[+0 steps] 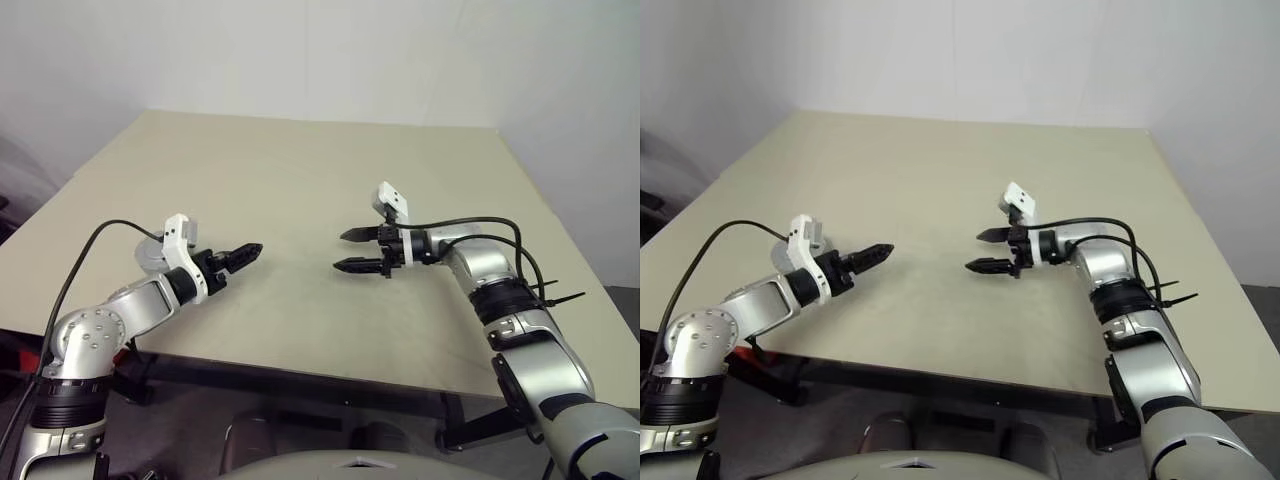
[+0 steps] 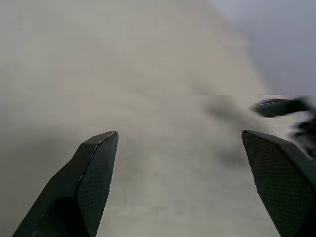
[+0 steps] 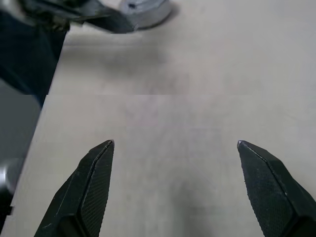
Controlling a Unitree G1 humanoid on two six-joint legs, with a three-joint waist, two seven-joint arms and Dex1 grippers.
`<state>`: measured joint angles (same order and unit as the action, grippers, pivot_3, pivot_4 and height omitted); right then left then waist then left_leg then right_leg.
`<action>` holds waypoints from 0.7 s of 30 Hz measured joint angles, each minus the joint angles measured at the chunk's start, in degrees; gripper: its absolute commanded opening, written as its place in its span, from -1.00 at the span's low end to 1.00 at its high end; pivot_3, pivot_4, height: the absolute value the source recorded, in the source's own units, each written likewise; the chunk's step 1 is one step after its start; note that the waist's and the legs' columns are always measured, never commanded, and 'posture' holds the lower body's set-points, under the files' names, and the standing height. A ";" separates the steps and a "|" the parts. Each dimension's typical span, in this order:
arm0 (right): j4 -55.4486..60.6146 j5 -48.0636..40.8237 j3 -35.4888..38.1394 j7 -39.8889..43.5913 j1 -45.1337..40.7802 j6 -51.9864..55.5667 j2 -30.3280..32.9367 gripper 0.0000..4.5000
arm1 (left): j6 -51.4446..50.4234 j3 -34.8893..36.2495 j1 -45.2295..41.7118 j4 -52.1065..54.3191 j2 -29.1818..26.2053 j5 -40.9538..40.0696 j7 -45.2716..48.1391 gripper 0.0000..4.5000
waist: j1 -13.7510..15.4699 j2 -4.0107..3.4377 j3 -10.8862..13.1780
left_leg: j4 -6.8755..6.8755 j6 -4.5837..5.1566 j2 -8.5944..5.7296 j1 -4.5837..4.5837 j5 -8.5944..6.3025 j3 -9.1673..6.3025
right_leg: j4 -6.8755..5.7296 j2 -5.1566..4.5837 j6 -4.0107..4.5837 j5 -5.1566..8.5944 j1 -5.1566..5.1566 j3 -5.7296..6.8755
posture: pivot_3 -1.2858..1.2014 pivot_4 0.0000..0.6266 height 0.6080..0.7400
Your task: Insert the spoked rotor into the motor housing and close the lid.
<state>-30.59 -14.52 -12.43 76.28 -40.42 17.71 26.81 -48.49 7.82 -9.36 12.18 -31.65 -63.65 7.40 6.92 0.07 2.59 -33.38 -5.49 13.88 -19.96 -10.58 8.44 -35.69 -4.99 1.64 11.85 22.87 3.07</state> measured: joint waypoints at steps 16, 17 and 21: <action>0.16 -0.14 0.96 3.78 0.71 -0.83 1.01 1.00 | 10.52 -6.24 -0.69 -1.11 3.96 20.91 17.48 0.90 | -0.15 -0.01 0.00 | -0.13 0.50 0.02 0.01 -0.15 0.01 | -0.07 0.01 0.20 -0.10 -0.02 0.00 | 0.03 -1.00 1.00; 0.16 -0.14 0.96 3.55 0.71 -0.83 0.82 1.00 | 10.52 -6.19 -1.16 -1.24 4.09 21.12 17.90 0.90 | -0.16 -0.01 0.00 | -0.13 0.50 0.02 0.02 -0.16 0.01 | -0.07 0.01 0.21 -0.11 -0.02 0.00 | 0.03 -1.00 1.00; 0.15 -0.11 0.97 3.00 0.70 -0.84 0.18 1.00 | 10.45 -5.83 -1.49 -1.84 4.74 21.78 18.92 0.90 | -0.21 -0.01 0.00 | -0.15 0.54 0.02 0.01 -0.18 0.01 | -0.06 0.01 0.21 -0.11 -0.01 -0.01 | 0.03 -1.00 1.00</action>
<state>-30.45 -14.63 -11.46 79.28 -39.71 16.87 26.98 -38.04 1.99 -10.86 10.34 -26.91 -41.87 26.33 6.72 0.05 2.59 -33.53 -4.95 13.90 -19.95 -10.76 8.46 -35.75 -4.98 1.85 11.75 22.86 3.06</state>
